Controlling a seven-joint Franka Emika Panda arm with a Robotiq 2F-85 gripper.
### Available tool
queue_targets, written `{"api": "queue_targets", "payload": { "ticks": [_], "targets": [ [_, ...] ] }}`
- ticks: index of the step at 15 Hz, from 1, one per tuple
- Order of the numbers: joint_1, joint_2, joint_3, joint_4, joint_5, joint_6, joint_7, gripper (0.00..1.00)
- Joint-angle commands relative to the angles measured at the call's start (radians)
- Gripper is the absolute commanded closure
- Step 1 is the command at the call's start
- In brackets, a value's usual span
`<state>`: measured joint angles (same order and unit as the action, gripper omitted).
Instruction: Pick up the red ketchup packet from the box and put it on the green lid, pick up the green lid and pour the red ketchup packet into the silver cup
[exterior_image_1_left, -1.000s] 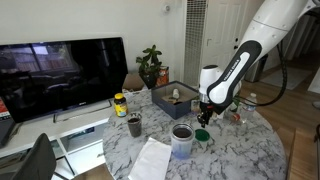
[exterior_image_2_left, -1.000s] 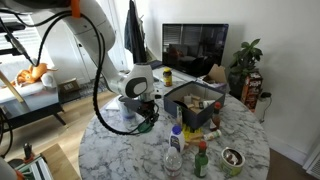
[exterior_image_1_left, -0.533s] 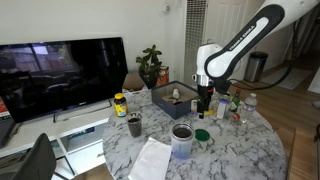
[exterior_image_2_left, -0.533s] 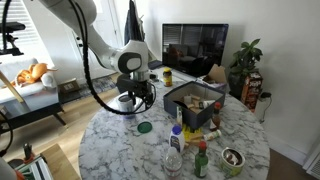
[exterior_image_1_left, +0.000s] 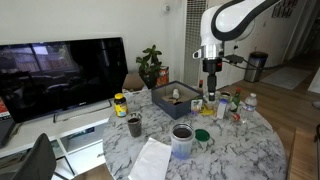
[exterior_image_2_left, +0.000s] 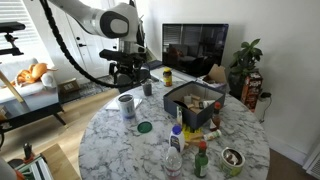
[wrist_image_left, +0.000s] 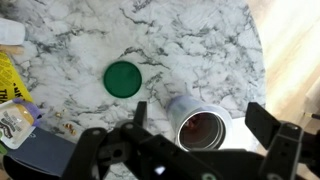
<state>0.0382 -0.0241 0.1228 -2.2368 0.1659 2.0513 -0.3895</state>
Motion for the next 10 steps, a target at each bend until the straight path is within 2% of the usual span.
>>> {"api": "queue_targets", "payload": {
  "ticks": [1,10],
  "targets": [
    [0.026,-0.066,-0.016,0.006,0.015,-0.086,-0.052,0.00],
    [0.040,-0.082,-0.021,0.017,-0.002,-0.080,-0.029,0.00]
  ]
}}
